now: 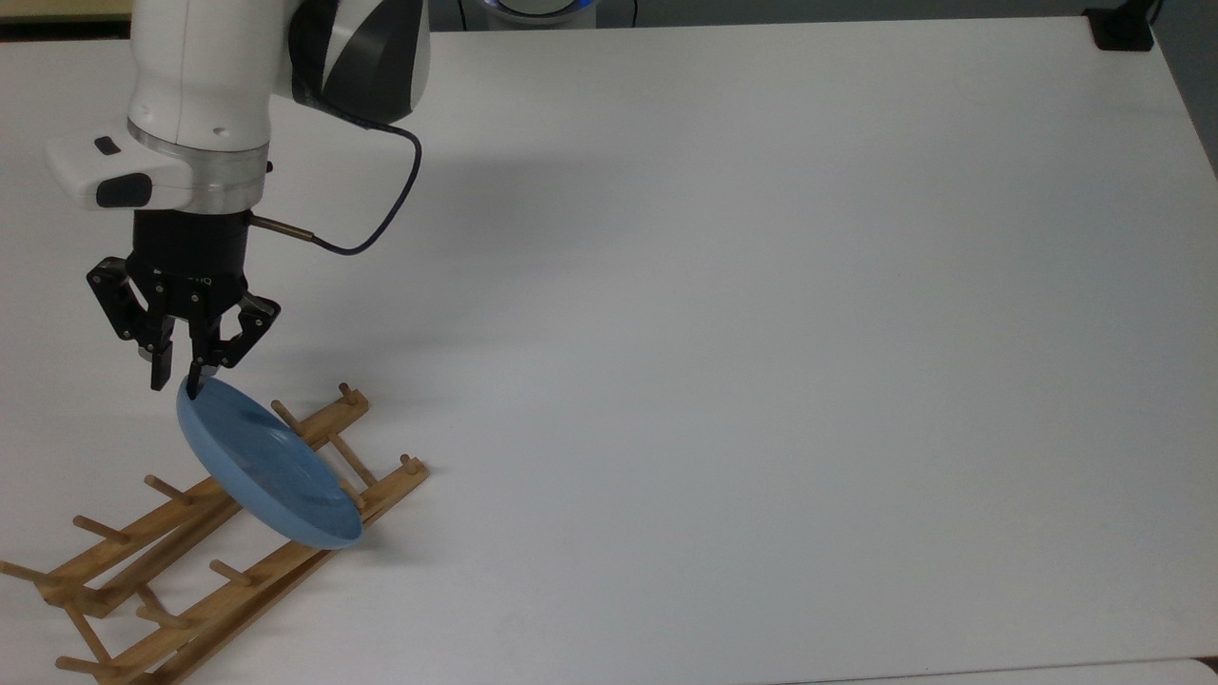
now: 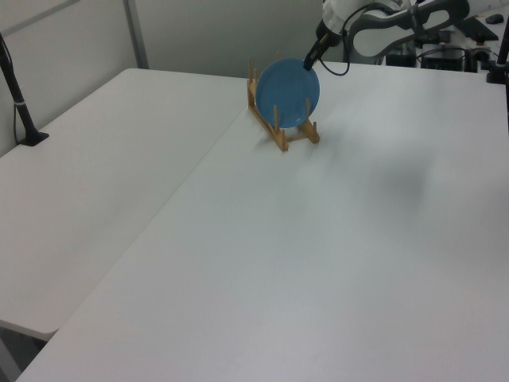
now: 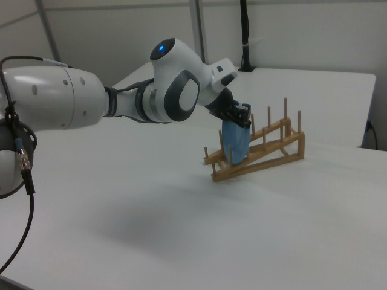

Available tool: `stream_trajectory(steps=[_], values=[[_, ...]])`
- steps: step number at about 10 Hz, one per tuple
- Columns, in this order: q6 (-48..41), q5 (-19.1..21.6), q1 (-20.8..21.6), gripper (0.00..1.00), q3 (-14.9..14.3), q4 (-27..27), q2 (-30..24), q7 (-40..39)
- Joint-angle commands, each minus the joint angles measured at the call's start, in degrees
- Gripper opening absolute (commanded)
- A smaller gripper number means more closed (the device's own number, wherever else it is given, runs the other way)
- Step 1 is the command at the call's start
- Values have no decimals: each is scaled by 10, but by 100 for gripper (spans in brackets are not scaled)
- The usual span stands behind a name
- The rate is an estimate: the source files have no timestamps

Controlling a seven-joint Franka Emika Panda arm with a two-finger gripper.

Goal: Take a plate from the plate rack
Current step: 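Close the gripper on the rim and pull the plate out of the rack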

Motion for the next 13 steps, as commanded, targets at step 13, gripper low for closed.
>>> stream_trajectory(steps=[13], values=[[-391,94,44,0,58,0,-74,-88]])
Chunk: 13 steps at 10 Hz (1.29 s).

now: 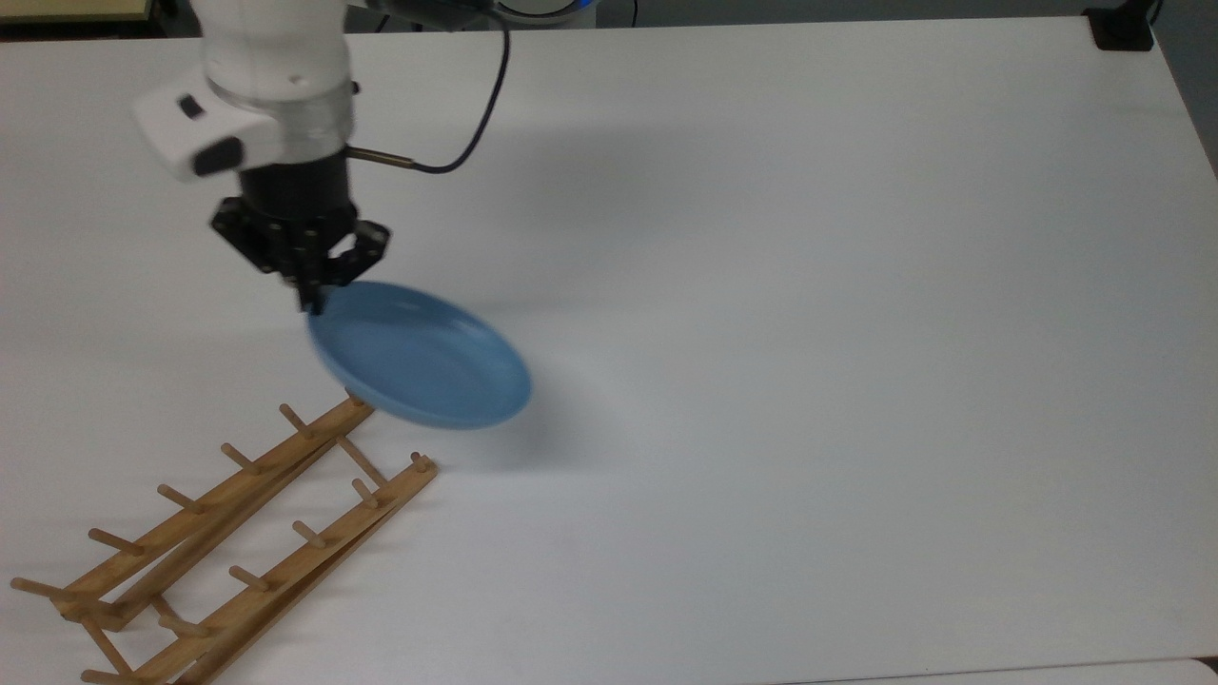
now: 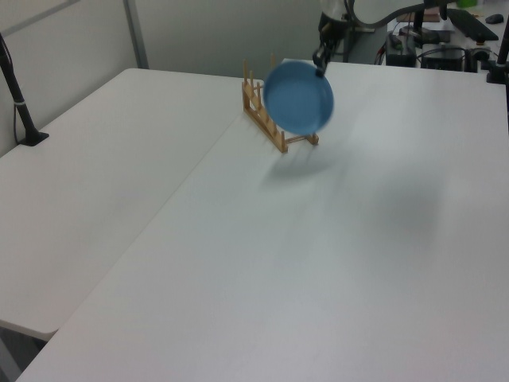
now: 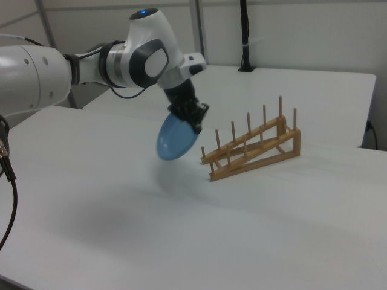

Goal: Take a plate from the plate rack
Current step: 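Carry the plate away from the rack and set it flat on the table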

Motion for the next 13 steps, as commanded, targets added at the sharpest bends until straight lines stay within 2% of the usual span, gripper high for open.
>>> stream_trajectory(steps=[1,3,5,6,7,8,9,10,13], values=[[-169,27,31,0,7,-19,1,-125],[-242,26,54,0,6,-43,19,-234],[-251,26,76,0,7,-47,61,-339],[-249,26,82,0,7,-47,76,-367],[-245,27,82,30,7,-46,80,-363],[-248,26,83,68,6,-41,75,-357],[-246,19,83,82,6,-39,64,-316],[-245,14,89,100,5,-39,45,-228],[-246,-6,96,100,4,-44,-51,-27]])
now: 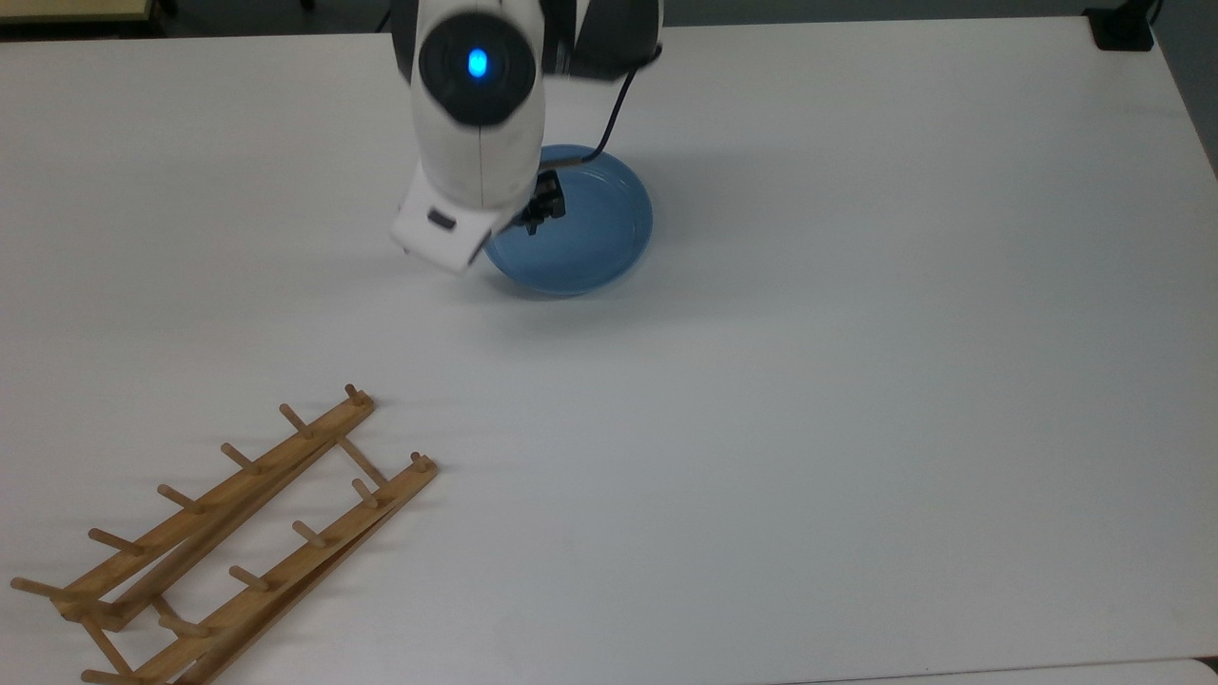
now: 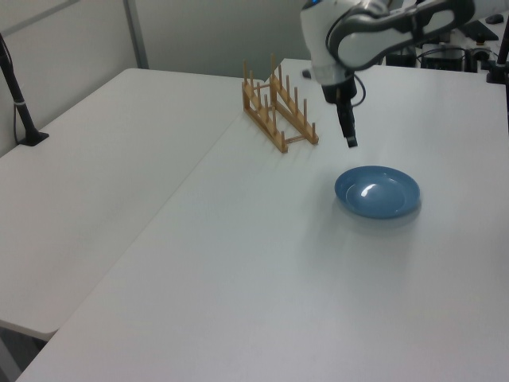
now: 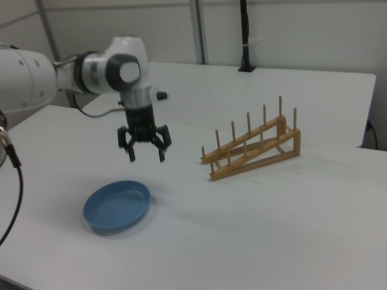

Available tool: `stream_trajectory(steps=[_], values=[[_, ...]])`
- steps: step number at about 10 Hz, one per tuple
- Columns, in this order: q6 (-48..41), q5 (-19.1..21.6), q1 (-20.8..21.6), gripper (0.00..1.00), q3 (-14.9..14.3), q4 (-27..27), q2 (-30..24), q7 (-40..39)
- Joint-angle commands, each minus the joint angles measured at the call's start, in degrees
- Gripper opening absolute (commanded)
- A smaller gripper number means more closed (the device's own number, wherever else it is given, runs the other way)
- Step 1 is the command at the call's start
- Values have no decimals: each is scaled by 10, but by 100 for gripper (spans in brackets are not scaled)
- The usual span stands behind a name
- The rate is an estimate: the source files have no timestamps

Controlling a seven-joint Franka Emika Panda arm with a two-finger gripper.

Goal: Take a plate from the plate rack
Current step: 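Open the gripper and raise it away from the plate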

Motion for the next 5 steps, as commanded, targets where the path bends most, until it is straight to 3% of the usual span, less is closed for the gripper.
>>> stream_trajectory(steps=[1,3,5], values=[[-4,-10,3,100,-9,-21,-117,147],[16,1,-14,100,-11,-29,-183,157],[12,14,-20,100,-13,-51,-212,157]])
